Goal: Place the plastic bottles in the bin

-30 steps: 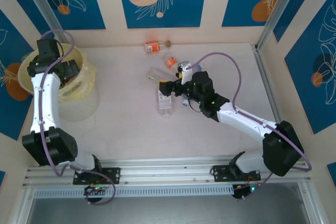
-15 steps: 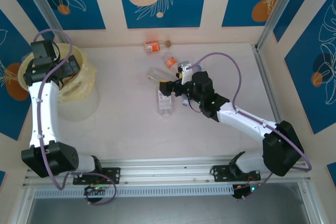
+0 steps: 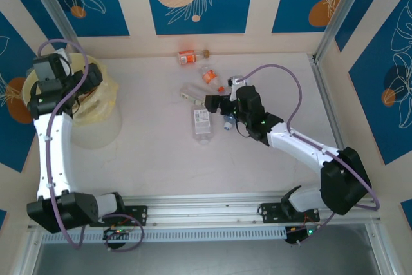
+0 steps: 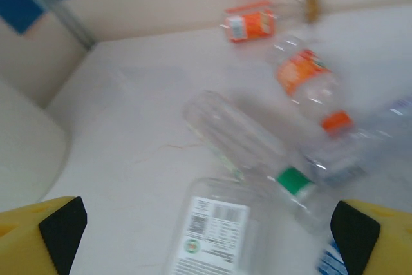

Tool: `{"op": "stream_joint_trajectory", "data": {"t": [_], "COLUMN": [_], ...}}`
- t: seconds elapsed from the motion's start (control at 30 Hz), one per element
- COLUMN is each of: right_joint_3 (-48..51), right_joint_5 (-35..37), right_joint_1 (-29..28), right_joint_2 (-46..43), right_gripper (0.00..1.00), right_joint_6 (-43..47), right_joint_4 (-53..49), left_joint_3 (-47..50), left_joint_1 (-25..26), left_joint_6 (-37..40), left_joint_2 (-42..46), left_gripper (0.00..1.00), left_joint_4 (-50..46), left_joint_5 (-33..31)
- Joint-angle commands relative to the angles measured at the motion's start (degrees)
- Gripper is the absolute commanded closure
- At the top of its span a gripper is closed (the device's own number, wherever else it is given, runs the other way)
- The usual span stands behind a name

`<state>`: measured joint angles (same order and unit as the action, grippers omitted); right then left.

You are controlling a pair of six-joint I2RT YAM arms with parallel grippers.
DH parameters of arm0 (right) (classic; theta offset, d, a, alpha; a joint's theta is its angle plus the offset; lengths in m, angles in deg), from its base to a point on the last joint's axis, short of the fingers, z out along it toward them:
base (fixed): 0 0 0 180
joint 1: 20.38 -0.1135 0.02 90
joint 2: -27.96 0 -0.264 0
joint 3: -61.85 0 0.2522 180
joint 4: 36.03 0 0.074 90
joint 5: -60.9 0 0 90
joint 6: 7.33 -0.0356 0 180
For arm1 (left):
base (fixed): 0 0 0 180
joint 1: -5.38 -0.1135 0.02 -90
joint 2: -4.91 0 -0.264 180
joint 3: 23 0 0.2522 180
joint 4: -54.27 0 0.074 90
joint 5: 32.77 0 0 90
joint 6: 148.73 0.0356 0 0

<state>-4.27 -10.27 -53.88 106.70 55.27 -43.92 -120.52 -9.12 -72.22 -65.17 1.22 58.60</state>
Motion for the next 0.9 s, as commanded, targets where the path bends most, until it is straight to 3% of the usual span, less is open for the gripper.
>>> {"op": "stream_joint_trajectory", "data": {"t": [0.0,0.2,0.3,0.4,0.57,0.87], "right_joint_3": [-2.58,-6.83,-9.60,-12.04,-13.54,-12.86], "right_joint_5": [5.38,5.42,5.80,5.60,6.76,6.68], "right_joint_1": [3.12,5.19,5.19,5.17,5.29,6.46], "right_joint_2": [2.50,10.07,15.01,19.29,23.09,25.31], "right_gripper": [0.00,0.00,0.01,0.12,0.16,0.19], "right_joint_6": [-7.50,-12.01,-13.77,-14.12,-14.43,-12.19], "right_joint_4": [-12.50,-21.69,-23.97,-24.72,-24.07,-23.89], "left_joint_3": [1.51,6.86,9.41,10.10,10.45,9.34], "left_joint_1": [-0.30,0.33,3.45,8.86,16.79,21.49], "left_joint_6": [-3.50,-14.27,-19.26,-18.58,-15.23,-13.36], "left_joint_2": [3.37,7.75,8.45,8.40,6.55,1.51], "left_gripper": [0.00,0.00,0.00,0.00,0.00,0.00], "left_joint_4": [5.62,19.98,26.57,26.45,24.21,21.72], "left_joint_5": [4.83,23.11,29.32,28.91,27.20,26.70]}}
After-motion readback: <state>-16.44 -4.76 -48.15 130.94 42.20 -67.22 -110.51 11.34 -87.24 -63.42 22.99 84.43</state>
